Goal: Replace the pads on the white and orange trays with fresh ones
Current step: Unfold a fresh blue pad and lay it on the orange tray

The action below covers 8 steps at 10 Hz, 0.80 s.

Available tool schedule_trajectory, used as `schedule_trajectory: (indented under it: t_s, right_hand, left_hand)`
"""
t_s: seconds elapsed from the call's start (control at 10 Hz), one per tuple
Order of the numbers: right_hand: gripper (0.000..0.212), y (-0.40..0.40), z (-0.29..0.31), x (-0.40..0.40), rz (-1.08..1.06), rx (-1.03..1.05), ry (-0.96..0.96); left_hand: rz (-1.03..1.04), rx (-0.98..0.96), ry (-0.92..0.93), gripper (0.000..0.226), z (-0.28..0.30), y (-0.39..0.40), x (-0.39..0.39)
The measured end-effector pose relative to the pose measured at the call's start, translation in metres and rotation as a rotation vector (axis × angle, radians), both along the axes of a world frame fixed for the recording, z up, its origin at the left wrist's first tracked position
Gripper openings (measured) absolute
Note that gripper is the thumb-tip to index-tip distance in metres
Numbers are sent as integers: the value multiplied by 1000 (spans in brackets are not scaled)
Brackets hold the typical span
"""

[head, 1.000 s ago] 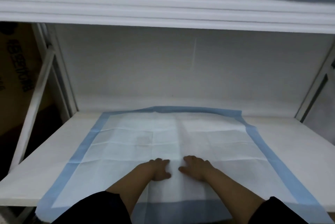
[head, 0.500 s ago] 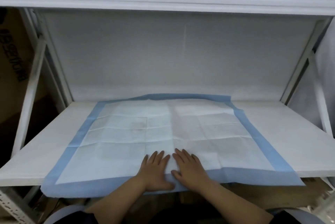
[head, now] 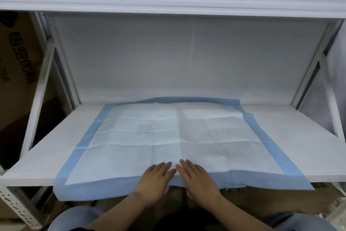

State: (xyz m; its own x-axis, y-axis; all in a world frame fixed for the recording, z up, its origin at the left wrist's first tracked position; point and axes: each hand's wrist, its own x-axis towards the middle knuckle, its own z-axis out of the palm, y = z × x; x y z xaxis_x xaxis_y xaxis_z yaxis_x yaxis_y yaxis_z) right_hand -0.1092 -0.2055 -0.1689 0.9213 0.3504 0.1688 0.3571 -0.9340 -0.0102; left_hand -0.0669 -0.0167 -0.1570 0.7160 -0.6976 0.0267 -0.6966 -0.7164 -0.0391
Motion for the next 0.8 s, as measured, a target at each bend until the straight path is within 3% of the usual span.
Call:
schedule_trajectory:
  t_s: [0.2,0.4,0.5,0.6,0.7,0.8]
  right_hand:
    - [60,-4,17,-2,21,105,-221]
    - [38,-9,49,9,-159,353,-447]
    - [31,-10,70,11,-270,429,-501]
    - [28,-13,86,11,-356,583,-530]
    - [24,-18,103,11,-433,706,-528]
    - [17,-24,119,10,-457,900,-517]
  left_hand:
    - [-33,-182,-114,43,18,-5,1]
    - [67,-465,-75,46,41,-15,-13]
    - [110,-525,88,73,42,-18,-19]
    - [192,-749,360,73,48,-23,-22]
    - [225,-867,316,49,68,-38,-33]
    - [244,-949,437,56,79,-50,-40]
